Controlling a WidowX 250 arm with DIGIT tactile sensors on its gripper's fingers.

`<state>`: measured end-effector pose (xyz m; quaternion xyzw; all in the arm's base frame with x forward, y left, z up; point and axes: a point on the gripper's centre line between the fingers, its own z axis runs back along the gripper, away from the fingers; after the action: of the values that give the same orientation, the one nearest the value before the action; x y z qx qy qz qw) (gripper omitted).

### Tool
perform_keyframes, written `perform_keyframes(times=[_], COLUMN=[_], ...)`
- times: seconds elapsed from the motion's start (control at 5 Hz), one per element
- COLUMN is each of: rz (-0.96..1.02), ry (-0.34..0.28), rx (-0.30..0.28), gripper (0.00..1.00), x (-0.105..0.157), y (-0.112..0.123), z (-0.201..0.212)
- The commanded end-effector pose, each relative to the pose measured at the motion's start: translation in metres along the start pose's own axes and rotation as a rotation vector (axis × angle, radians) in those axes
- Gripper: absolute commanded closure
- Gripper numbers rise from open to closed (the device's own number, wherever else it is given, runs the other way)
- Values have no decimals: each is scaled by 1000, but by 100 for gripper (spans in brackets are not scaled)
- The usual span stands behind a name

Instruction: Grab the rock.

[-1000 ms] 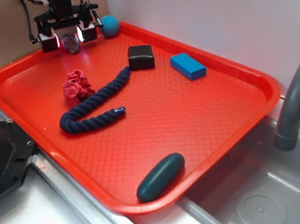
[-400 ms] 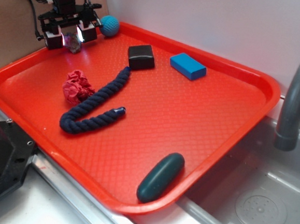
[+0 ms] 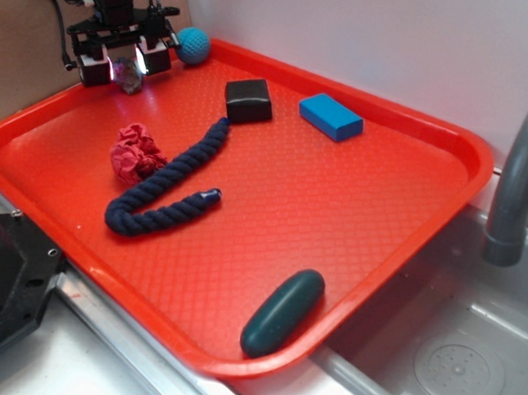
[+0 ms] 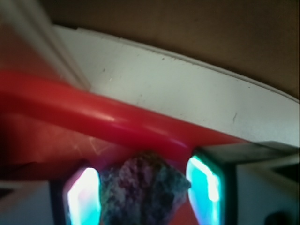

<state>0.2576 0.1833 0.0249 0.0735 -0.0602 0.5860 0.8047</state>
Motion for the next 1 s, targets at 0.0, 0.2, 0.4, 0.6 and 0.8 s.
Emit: perform_keyframes(times=[0.0,0.2,0.4,0.6,0.8], rz=[-312,-545,-680,-785,-854], ry=[22,-19,81,85,97], rx=[-172,-290,-367,-348,-356], gripper=[100,100,100,100,100], x=[-28,-52,-60,-73,-79], y=[29,50,49,34,23], z=[88,140,194,230,226])
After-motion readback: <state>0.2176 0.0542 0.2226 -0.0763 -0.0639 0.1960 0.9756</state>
